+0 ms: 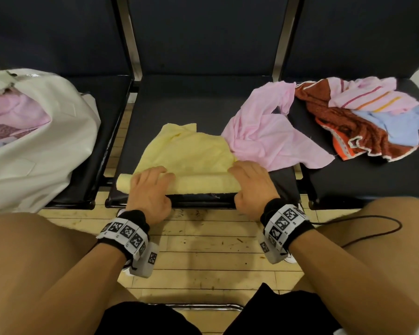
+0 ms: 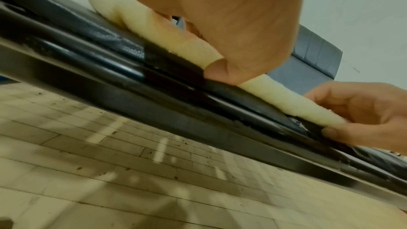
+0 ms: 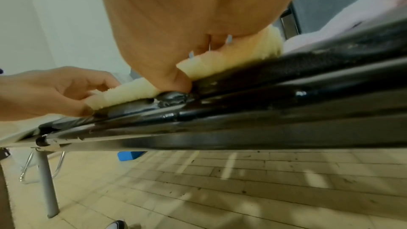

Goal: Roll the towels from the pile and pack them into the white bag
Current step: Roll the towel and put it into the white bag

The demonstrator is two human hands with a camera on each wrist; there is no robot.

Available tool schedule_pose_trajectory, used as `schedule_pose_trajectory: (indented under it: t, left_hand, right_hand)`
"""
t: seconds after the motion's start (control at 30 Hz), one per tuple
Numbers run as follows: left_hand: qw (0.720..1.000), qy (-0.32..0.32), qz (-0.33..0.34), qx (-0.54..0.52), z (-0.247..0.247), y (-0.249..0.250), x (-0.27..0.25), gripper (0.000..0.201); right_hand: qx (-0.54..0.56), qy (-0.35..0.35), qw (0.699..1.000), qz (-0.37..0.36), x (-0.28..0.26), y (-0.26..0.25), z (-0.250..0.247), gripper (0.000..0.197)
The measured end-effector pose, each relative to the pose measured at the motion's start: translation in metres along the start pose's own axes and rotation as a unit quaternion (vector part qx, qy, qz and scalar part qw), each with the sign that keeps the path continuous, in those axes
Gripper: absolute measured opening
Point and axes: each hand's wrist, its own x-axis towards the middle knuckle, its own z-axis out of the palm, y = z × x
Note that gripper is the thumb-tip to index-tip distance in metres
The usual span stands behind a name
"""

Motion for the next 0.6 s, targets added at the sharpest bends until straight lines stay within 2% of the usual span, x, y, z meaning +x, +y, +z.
schedule_pose_trajectory:
  t: [0.07, 0.23, 0.37, 0.43, 0.5, 0.6]
  left_hand:
    - [1.0, -0.019, 0.005, -0.01, 0.002, 0.005, 0.0, 0.055]
    - [1.0, -0.007, -0.012, -0.007, -0.002, -0.001, 0.004, 0.04]
    - [1.0, 0.014, -0.021, -0.004, -0.004, -0.006, 0.003, 0.027]
    - [0.999, -0.001, -0.031, -0.004, -0.007, -0.007, 0.002, 0.032]
    - [0.998, -0.022, -0.052, -0.011, -0.009, -0.008, 0.001, 0.04]
    - [0.996, -0.041, -0.083, -0.02, -0.012, -0.011, 0.001, 0.054]
  right_hand:
    - [0.01, -0.016, 0.999, -0.028, -0.002, -0.005, 0.009, 0.054]
    - [-0.016, -0.053, 0.998, 0.006, 0.002, -0.004, 0.012, 0.044]
    - [-0.056, -0.01, 0.998, 0.003, 0.004, -0.003, 0.006, 0.029]
    - [-0.044, -0.019, 0.999, -0.011, 0.002, -0.002, 0.003, 0.04]
    - [-0.011, -0.047, 0.999, 0.012, 0.002, -0.001, -0.003, 0.05]
    - [-0.005, -0.072, 0.995, 0.071, 0.003, -0.002, -0.01, 0.044]
